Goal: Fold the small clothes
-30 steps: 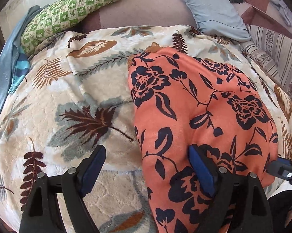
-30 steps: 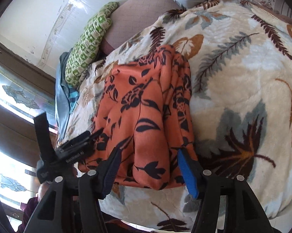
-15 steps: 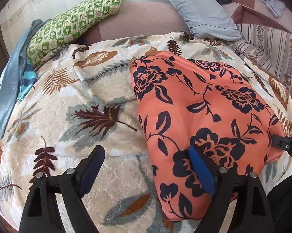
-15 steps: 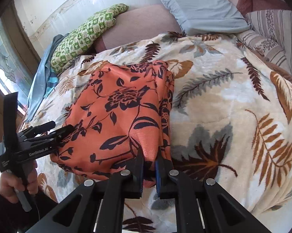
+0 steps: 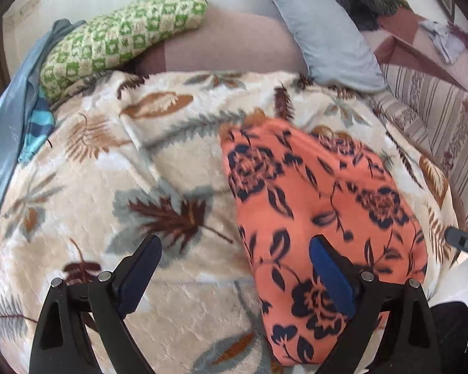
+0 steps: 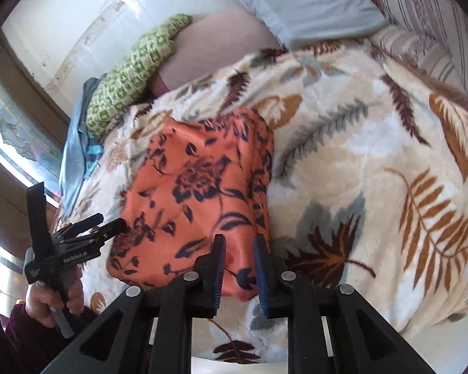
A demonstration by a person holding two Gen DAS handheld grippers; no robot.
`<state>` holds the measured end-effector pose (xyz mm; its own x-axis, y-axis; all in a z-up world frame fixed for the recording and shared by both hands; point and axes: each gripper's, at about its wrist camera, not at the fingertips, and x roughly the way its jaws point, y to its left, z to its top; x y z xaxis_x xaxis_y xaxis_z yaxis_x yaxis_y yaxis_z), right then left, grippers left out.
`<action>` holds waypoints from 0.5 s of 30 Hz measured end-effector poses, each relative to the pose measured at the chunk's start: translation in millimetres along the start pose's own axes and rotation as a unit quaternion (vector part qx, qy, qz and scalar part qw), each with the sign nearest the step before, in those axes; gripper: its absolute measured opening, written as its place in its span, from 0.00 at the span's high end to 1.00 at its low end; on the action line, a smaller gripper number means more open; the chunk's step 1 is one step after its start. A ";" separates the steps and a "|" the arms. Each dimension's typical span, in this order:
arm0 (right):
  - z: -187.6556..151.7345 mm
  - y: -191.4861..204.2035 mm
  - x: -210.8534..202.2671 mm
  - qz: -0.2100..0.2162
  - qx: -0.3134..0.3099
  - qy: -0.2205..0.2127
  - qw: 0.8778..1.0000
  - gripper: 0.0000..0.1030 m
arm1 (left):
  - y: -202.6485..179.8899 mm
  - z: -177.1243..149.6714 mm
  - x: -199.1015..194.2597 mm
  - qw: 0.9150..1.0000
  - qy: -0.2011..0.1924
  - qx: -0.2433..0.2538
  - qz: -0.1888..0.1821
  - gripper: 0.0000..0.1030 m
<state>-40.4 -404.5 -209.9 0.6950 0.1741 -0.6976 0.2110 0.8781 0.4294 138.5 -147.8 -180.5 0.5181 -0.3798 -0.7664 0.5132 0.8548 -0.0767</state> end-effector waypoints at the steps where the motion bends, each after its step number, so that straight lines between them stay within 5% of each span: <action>1: 4.9 8.6 -5.0 0.018 -0.007 -0.012 1.000 0.80 | 0.5 11.0 0.5 1.000 -0.006 0.005 0.012 0.06; 9: -8.2 83.0 68.8 0.086 -0.085 0.054 0.991 0.80 | -39.5 63.8 71.5 0.994 0.009 0.084 0.067 0.06; 12: -31.8 86.5 103.7 0.092 -0.116 0.103 0.984 0.79 | -52.4 66.4 115.7 0.989 0.043 0.107 0.087 0.06; 15: -29.8 72.8 104.5 0.127 -0.084 0.106 0.983 0.79 | -47.6 60.3 157.4 0.986 0.091 0.102 0.094 0.04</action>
<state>27.1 -309.1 -268.6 0.5480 0.4709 -0.6914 -0.0805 0.8524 0.5167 236.8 -269.5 -259.0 0.4945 -0.1361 -0.8585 0.5563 0.8085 0.1923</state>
